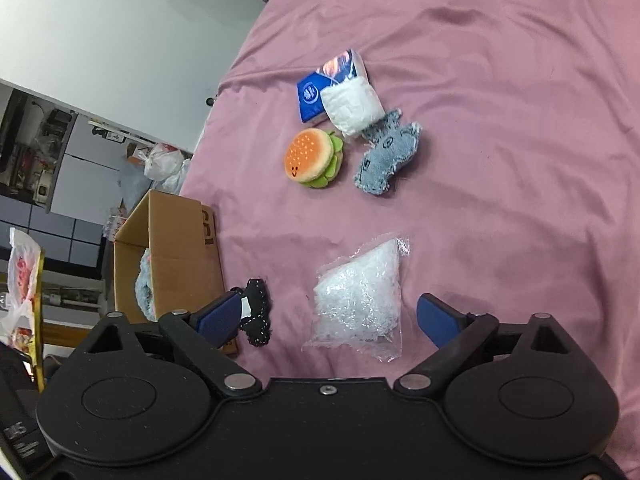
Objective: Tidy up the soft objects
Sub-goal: 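Move right gripper to the clear bag while left gripper approaches the black patch, then grasp the clear bag with right gripper while left gripper grasps the black patch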
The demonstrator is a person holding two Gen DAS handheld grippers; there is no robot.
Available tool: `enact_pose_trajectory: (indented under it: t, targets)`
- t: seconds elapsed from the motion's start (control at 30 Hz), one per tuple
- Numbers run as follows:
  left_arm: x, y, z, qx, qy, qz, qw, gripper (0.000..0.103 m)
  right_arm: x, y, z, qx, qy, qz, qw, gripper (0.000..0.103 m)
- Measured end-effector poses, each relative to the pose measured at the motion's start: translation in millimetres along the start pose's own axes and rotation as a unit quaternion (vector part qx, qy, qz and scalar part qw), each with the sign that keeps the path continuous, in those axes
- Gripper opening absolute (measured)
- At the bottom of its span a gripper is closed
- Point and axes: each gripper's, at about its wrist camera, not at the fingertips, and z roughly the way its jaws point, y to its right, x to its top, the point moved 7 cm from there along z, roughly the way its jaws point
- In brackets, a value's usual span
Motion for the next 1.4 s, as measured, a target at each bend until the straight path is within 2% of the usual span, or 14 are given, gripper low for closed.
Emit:
enact_pose_trajectory:
  t: [0.23,0.5,0.7,0.83,0.93,0.97,1.07,1.17,1.4]
  targets:
    - [-4,0,34,0.053,-0.024,-0.003,0.9983,0.059,1,4,12,0.006,-0.025,0.004,1.0,0.093]
    - [-6,-7,63,0.096,-0.038,-0.016,0.9945,0.044,2,12,21,0.004,-0.048,0.017,0.999,0.088]
    - [-9,-10,79,0.121,-0.041,-0.034,0.9912,0.042,2,12,29,-0.005,-0.058,0.01,0.998,0.088]
    - [-9,-11,83,0.125,-0.038,-0.037,0.9907,0.042,2,7,39,-0.027,-0.061,-0.008,0.998,0.087]
    - [-8,-14,83,0.125,-0.039,-0.05,0.9901,0.028,0,5,43,-0.042,-0.061,-0.023,0.997,0.079]
    - [-8,-18,82,0.127,-0.039,-0.055,0.9896,0.023,0,4,43,-0.046,-0.061,-0.027,0.997,0.073]
    - [-7,-24,79,0.117,-0.037,-0.065,0.9903,0.019,-3,3,44,-0.051,-0.066,-0.036,0.996,0.058]
    - [-9,-26,73,0.11,-0.03,-0.068,0.9911,0.017,-4,2,40,-0.038,-0.065,-0.038,0.996,0.045]
    - [-12,-30,55,0.078,-0.023,-0.078,0.9936,0.016,-4,-3,23,-0.031,-0.034,-0.046,0.998,0.042]
